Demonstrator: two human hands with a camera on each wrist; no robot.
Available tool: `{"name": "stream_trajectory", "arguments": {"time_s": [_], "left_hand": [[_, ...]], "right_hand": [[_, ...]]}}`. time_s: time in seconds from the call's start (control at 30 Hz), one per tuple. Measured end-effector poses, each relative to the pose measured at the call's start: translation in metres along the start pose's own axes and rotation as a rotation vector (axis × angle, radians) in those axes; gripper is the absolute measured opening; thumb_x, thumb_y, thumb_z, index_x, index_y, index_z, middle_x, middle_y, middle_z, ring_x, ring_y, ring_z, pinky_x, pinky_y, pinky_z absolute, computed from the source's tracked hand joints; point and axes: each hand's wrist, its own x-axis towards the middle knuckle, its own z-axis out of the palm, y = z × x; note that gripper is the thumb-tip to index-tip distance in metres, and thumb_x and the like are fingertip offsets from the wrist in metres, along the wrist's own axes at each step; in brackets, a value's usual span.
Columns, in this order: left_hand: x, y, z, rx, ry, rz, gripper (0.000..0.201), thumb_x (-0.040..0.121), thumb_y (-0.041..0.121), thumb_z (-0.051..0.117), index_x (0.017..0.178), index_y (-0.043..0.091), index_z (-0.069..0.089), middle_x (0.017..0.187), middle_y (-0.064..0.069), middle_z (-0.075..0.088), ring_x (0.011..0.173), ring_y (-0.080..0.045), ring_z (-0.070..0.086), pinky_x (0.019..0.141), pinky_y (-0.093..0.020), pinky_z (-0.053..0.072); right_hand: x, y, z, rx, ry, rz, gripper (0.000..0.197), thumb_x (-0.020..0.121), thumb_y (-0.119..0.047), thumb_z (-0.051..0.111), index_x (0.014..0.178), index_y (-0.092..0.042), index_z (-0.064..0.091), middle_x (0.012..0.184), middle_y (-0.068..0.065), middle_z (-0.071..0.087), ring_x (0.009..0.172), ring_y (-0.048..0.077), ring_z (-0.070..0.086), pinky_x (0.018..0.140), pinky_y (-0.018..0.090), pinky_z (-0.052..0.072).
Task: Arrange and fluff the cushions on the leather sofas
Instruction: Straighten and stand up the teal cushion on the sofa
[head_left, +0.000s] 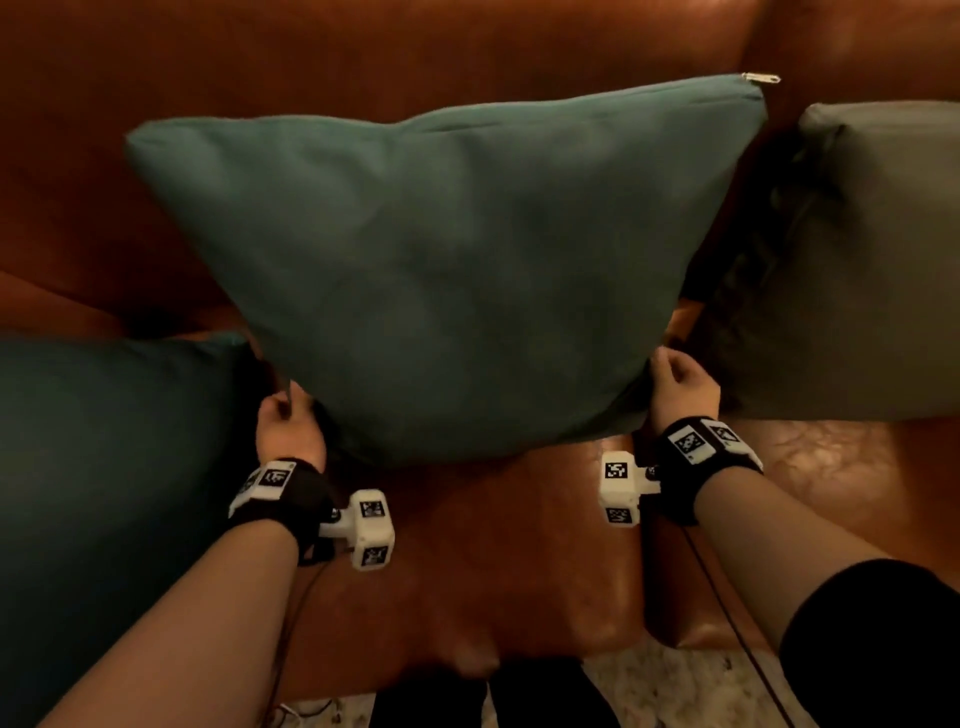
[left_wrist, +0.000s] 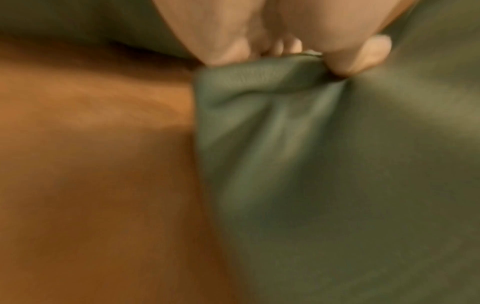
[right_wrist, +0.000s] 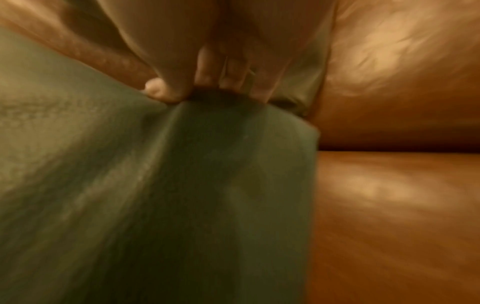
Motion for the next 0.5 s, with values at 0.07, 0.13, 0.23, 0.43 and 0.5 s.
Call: {"name": "stream_trajectory", "arguments": {"time_s": [0.07,0.13,0.23,0.43,0.5], "left_hand": [[-0.016,-0.016,-0.005,0.091,-0.102,0.014,0.048,0.103,0.039,0.033,0.139,0.010,0.045,0.144,-0.017,0.047,0.132,-0.035,0.043,0.107,-0.035,0.032],[-0.027,-0.033,-0.008,0.127,-0.171,0.021,0.047,0.103,0.034,0.036,0.144,0.011,0.040,0.147,-0.016,0.044,0.134,-0.033,0.041,0.109,-0.034,0.029],[-0.020,-0.037,-0.006,0.116,-0.086,0.019,0.030,0.100,0.035,0.043,0.110,0.008,0.048,0.094,-0.020,0.057,0.095,-0.038,0.056,0.083,-0.042,0.040],[-0.005,-0.031,-0.001,0.071,0.047,0.083,0.025,0.095,0.033,0.053,0.092,0.013,0.039,0.086,-0.011,0.049,0.076,-0.024,0.047,0.070,-0.033,0.033],[-0.012,-0.039,-0.001,0.064,-0.003,0.030,0.026,0.094,0.035,0.056,0.098,0.013,0.042,0.089,-0.010,0.050,0.079,-0.026,0.051,0.070,-0.033,0.034]], "right_hand": [[-0.005,0.010,-0.004,0.004,-0.093,0.062,0.029,0.100,-0.023,0.047,0.122,-0.016,0.065,0.109,0.002,0.063,0.103,0.016,0.058,0.087,0.025,0.045],[-0.009,0.019,-0.005,-0.089,-0.192,0.087,0.031,0.100,-0.022,0.047,0.128,-0.017,0.060,0.113,0.004,0.061,0.106,0.019,0.057,0.089,0.025,0.041],[-0.007,0.022,-0.001,-0.154,-0.172,0.062,0.023,0.097,-0.022,0.054,0.116,-0.012,0.061,0.099,0.007,0.065,0.095,0.024,0.063,0.080,0.029,0.049],[-0.007,0.027,-0.014,-0.181,-0.002,-0.041,0.015,0.091,-0.024,0.063,0.100,-0.011,0.063,0.086,0.007,0.065,0.081,0.022,0.062,0.072,0.032,0.046],[-0.008,0.029,-0.020,-0.204,0.026,-0.042,0.020,0.092,-0.022,0.062,0.106,-0.009,0.063,0.091,0.006,0.064,0.085,0.021,0.060,0.073,0.028,0.042]]}}
